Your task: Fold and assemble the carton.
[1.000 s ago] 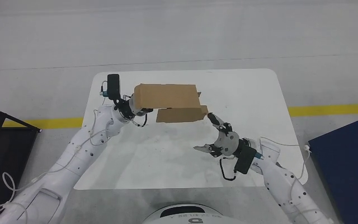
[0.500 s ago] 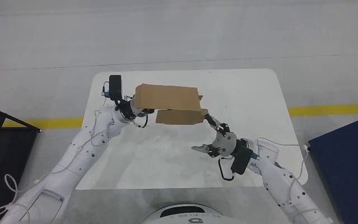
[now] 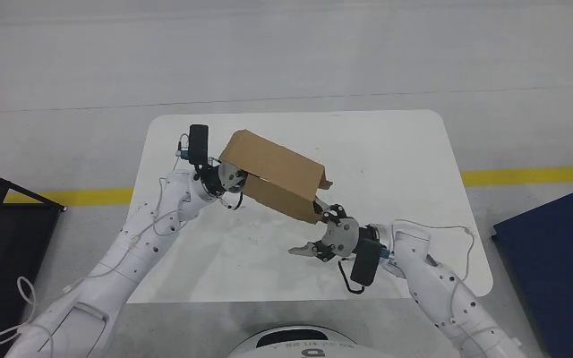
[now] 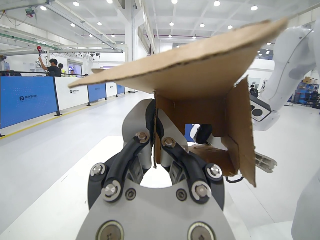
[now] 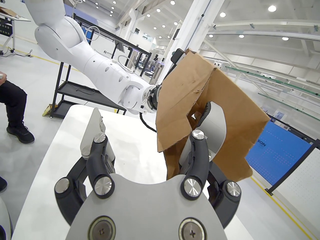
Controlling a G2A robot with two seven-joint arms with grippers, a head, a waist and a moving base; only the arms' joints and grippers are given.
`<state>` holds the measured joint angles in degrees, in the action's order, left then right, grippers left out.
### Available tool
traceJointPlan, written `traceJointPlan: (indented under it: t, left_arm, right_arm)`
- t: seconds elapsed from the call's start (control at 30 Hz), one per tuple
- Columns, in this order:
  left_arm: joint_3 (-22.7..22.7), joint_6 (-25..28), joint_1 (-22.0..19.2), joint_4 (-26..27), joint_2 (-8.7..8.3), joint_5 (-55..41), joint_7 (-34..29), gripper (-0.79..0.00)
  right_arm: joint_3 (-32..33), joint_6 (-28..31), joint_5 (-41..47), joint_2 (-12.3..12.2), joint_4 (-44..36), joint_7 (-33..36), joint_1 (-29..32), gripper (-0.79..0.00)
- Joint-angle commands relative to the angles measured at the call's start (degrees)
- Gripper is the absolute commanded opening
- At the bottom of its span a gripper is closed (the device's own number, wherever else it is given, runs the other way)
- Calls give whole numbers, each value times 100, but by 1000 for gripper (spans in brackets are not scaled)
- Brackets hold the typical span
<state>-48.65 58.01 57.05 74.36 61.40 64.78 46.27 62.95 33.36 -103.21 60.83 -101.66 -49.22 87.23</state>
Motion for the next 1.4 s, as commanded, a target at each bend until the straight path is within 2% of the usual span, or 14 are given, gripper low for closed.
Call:
traceJointPlan:
  t: [0.0,0.13,0.43,0.53,0.6,0.73,0.8,0.83,0.93,1.0,1.07,1.33,1.37]
  left_arm:
    - [30,-1,-8,-4,20,-55,1,-785]
    - [81,-1,-16,-5,31,-226,1,-785]
    - [355,-1,-65,61,-77,-741,2,-785]
    - [441,-1,-90,143,-120,-941,2,-785]
    - [520,-1,-105,183,-153,-1033,2,-785]
    - [621,-1,-147,193,-223,-1236,2,-785]
    - [656,-1,-172,188,-258,-1282,2,-785]
    - [678,-1,-181,194,-274,-1306,2,-785]
    - [738,-1,-201,232,-310,-1404,2,-785]
    - [776,-1,-212,249,-330,-1426,2,-785]
    - [817,-1,-219,253,-346,-1441,2,-785]
    - [1012,-1,-312,17,-366,-1506,1,-785]
    - [1048,-1,-337,-6,-364,-1519,1,-785]
  right_arm:
    - [-35,-30,6,2,13,3,-29,-117]
    - [142,-151,95,-41,12,-283,80,-117]
    - [1130,-172,791,-224,88,-1645,750,-95]
    - [1306,-143,1177,-235,193,-1574,804,-99]
    - [1378,-321,1261,-229,213,-1308,782,-108]
    - [1317,-676,598,-243,2,-979,844,-129]
    - [1259,-916,383,-235,-73,-689,876,-185]
    - [1224,-1026,309,-229,-102,-533,879,-246]
    - [1122,-1294,219,-204,-188,-195,873,-317]
    - [1078,-1313,153,-202,-218,-193,856,-348]
    - [1053,-1353,56,-205,-226,-240,857,-419]
    - [997,-1448,-249,-221,-236,-283,866,-536]
    - [991,-1450,-266,-223,-234,-270,862,-594]
